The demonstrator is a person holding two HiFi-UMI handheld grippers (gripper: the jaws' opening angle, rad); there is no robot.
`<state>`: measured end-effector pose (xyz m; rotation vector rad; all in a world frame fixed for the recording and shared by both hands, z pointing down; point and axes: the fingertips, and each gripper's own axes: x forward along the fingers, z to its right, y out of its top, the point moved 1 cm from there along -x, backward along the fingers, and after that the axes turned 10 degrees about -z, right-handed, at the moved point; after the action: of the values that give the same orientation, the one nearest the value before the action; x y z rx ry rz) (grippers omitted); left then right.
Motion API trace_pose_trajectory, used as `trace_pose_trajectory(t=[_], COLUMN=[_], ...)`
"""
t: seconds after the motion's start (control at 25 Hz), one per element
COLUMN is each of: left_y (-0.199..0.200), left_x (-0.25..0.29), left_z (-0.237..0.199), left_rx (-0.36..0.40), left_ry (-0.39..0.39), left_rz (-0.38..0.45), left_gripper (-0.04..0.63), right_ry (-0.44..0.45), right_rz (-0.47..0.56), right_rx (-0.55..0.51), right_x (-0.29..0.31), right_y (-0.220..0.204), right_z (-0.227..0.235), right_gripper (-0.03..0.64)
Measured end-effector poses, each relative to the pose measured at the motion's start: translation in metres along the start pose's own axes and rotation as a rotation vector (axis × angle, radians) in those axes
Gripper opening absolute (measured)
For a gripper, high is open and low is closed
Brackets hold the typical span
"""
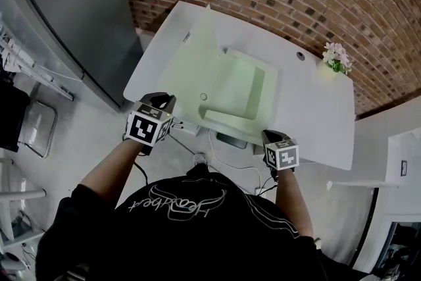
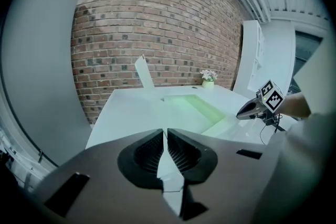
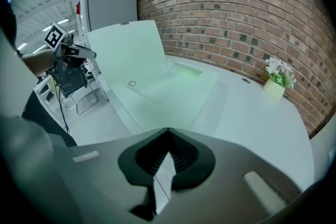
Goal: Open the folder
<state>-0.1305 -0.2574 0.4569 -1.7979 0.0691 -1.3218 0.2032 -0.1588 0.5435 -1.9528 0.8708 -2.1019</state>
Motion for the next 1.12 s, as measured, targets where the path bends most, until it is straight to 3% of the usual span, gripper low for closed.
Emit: trace_pose_trajectory(t=[0.56,0.8,1.12], left_y=[-0.011,-0.024,-0.044], left_x=[0.017,0.026,0.038], left_z=[-0.015,-0.026,-0.041], left_rx=[-0.17,-0.307,-0.429], left_ry=[-0.037,-0.068,-0.081], left_rz=[-0.032,-0.04,-0.062], left_gripper=[0.023,0.023,0.023], right_ry=[-0.013,-0.009,-0.008], right_rz=[-0.009,-0.01,0.011], right_rx=[0.018,0.026,0.038], right_x=[-0.005,-0.005,-0.005], right_y=[-0.003,-0.004,-0.003], right_z=[0.021,0.025,0.027], right_gripper=[0.003,0.003,0.003])
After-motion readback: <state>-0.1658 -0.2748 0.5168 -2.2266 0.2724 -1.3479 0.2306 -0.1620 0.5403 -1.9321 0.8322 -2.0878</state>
